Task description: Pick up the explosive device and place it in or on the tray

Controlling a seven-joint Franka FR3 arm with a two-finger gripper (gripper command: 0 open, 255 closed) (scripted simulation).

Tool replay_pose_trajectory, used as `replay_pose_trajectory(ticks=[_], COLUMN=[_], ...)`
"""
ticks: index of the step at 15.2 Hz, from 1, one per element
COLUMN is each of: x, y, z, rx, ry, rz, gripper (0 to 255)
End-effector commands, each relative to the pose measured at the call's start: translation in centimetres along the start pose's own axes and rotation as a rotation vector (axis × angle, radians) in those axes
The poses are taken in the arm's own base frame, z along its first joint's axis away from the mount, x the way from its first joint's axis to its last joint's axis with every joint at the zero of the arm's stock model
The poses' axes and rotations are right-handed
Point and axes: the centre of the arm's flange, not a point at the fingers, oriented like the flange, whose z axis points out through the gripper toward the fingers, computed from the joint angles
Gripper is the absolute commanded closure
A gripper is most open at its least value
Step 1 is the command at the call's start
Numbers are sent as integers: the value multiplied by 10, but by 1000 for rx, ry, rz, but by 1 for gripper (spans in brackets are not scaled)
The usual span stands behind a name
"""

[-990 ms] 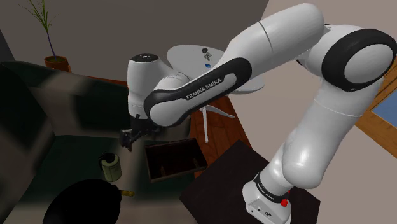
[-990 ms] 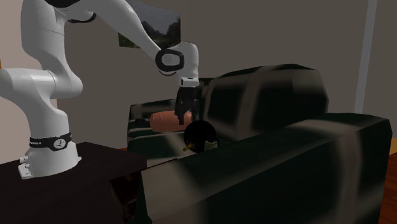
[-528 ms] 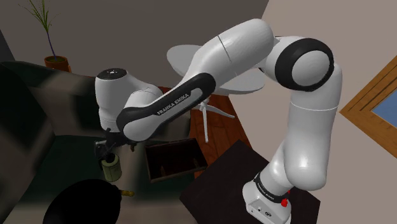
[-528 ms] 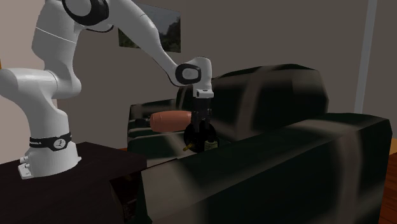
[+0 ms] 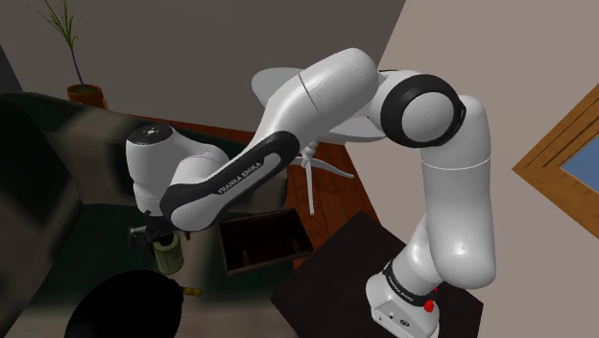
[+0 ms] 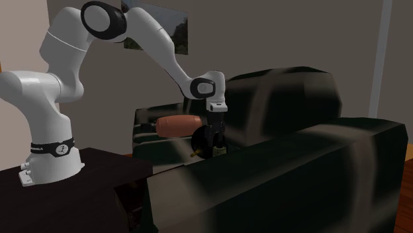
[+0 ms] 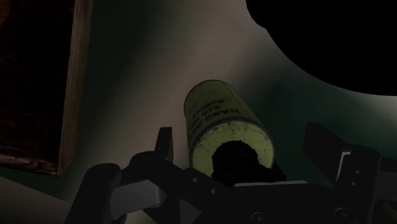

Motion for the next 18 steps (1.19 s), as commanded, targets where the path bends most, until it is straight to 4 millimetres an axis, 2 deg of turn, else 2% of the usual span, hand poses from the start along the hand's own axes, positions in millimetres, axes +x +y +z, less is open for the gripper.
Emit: replay_pose_trajectory(ticks=[1, 9, 10, 18], x=[1, 1, 1, 1], y=[1, 1, 1, 1], z=[11, 14, 14, 14], rx=[0, 0, 0, 0], ry=[0, 0, 0, 0], rz=[0, 0, 0, 0], gripper=[0, 0, 255, 255])
